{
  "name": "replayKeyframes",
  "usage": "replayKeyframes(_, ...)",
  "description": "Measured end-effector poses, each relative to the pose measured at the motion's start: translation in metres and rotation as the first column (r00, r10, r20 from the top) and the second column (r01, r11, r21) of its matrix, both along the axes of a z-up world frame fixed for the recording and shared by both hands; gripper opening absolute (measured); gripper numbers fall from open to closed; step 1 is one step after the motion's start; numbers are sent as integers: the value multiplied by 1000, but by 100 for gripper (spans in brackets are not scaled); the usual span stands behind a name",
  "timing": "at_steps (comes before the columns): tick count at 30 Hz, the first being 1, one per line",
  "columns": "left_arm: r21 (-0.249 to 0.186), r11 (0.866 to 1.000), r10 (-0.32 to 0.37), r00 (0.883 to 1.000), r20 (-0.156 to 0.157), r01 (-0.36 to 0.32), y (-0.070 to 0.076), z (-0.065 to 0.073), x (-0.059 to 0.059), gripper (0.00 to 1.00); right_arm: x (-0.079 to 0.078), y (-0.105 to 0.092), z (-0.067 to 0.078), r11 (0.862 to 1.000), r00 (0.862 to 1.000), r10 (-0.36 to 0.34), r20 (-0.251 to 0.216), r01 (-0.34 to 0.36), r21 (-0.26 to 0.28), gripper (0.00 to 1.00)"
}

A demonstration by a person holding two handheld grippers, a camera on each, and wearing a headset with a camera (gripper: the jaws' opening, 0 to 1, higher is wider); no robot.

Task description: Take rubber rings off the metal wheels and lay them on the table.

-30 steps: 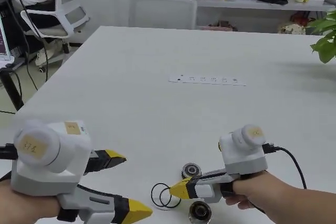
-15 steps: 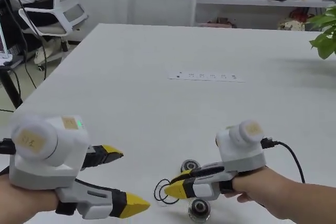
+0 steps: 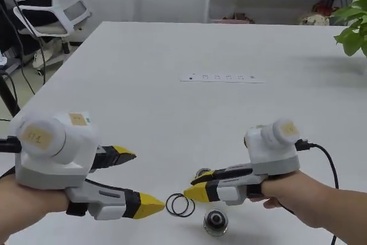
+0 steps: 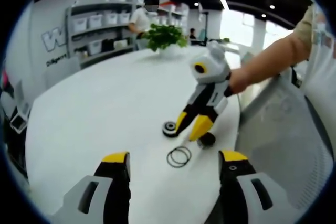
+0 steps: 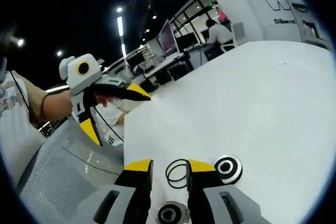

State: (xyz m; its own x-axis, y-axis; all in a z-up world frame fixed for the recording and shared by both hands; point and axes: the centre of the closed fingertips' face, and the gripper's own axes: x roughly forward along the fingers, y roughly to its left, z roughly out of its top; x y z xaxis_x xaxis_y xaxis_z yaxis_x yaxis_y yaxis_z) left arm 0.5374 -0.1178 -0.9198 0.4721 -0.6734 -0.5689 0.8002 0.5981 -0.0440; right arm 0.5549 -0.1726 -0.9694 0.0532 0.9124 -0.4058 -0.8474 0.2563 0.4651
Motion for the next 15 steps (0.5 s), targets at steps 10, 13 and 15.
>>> replayKeyframes(10, 6, 1000, -17, 1000, 11, 17, -10, 0, 17, 66, 18, -20, 8, 998, 998, -60, 24, 60, 15, 25)
replayKeyframes(13, 15, 1000, -27, 1000, 12, 27, -14, -2, 23, 65, 23, -27, 9, 997, 997, -78, 29, 78, 14, 25)
replayKeyframes(15, 20, 999, -31, 999, 12, 31, -15, -4, 26, 64, 25, -31, 9, 996, 996, -86, 34, 85, 13, 25)
